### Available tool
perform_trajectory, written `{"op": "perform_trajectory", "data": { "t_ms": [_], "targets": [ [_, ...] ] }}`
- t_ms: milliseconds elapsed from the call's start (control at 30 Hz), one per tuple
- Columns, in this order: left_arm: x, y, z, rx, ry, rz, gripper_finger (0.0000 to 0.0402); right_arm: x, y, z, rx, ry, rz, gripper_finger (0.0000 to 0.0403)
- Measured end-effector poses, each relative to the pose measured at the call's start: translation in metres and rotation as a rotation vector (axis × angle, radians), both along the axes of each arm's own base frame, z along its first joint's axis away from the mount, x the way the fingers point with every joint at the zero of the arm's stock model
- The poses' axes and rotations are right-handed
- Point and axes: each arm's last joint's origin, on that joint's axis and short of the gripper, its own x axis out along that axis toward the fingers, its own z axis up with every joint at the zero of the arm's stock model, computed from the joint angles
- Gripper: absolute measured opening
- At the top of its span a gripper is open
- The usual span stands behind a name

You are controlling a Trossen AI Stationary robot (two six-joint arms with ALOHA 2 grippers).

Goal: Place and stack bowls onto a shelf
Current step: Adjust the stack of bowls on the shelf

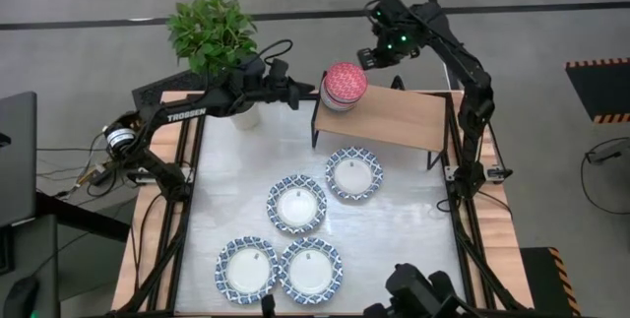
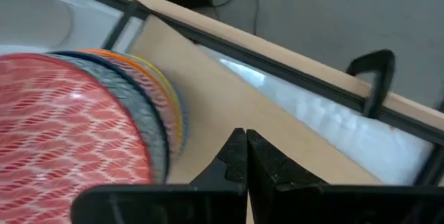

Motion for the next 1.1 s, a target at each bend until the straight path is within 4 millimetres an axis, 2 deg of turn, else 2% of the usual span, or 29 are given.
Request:
{"op": "perform_trajectory", "data": {
  "t_ms": [400, 533, 667, 900, 1100],
  "targets": [
    [0.002, -0.003, 0.000, 0.026, 0.014, 0.016, 0.0000, -0.006, -0.006, 0.000, 0.022, -0.032, 0.008, 0.0016],
    [0.009, -0.007, -0.003, 0.034, 0.008, 0.011, 0.0000, -0.005, -0.006, 0.000, 0.016, -0.029, 0.023, 0.0016],
    [0.017, -0.011, -0.012, 0.048, 0.041, 0.045, 0.0000, -0.006, -0.006, 0.000, 0.013, -0.027, 0.030, 0.0016],
    [0.016, -0.009, -0.009, 0.075, 0.034, 0.133, 0.0000, -0.006, -0.005, 0.000, 0.016, -0.020, 0.040, 0.0016],
    [0.023, -0.014, -0.010, 0.105, 0.016, 0.137, 0.0000, -0.006, -0.005, 0.000, 0.014, -0.018, 0.048, 0.0016]
  ]
}}
